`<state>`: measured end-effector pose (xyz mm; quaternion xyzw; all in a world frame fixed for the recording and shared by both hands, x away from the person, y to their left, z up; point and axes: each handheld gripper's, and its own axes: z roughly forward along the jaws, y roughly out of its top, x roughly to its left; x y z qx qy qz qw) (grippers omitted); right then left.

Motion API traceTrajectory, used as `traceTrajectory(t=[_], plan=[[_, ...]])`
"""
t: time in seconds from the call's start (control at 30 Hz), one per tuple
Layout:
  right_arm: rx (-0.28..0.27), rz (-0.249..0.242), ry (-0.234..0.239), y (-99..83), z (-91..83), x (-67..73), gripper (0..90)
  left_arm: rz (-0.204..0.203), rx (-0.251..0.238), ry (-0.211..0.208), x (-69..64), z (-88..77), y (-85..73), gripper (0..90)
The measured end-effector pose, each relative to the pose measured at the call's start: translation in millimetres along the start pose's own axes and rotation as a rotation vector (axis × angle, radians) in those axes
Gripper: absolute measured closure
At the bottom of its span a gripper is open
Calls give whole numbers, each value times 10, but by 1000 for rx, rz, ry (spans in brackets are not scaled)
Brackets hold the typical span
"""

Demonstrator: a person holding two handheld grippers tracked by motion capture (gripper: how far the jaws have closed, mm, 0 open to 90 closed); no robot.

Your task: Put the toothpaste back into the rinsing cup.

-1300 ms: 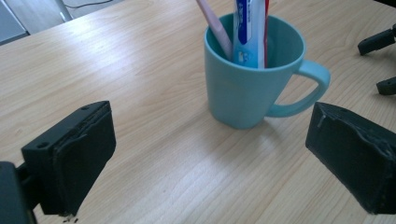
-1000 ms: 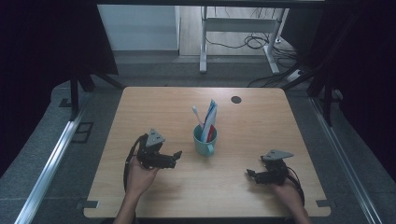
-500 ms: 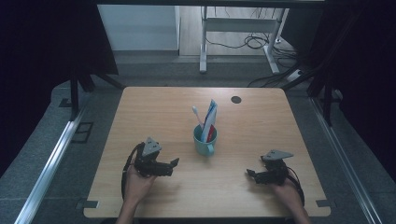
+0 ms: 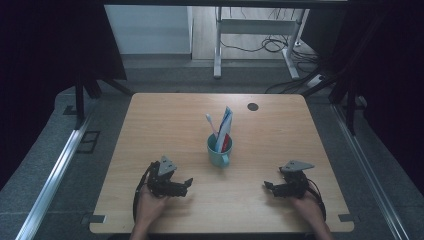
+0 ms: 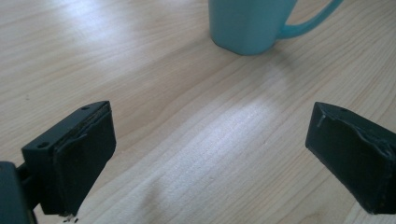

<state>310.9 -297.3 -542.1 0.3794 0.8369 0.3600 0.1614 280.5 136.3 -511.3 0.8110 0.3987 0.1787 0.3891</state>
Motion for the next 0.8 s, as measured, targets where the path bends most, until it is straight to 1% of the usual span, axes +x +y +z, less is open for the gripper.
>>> traceTrajectory(t=[0.17, 0.3, 0.43, 0.47, 0.5, 0.53, 0.8], plan=[[-1, 0, 0, 0, 0, 0, 132, 2, 35, -3, -34, 87, -60, 18], [-1, 0, 0, 0, 1, 0, 132, -2, 67, -12, -30, 163, -111, 15], [-1, 1, 0, 0, 1, 0, 132, 11, 122, 1, -26, 243, -166, 12], [-1, 1, 0, 0, 1, 0, 132, 20, 144, 7, -26, 265, -181, 11], [-1, 1, 0, 0, 1, 0, 132, 23, 155, 1, -21, 290, -197, 10], [-1, 0, 0, 0, 1, 0, 132, 2, 158, -12, -12, 299, -196, 0], [-1, 0, 1, -1, 0, -1, 132, 4, 160, -10, -11, 301, -195, 0]])
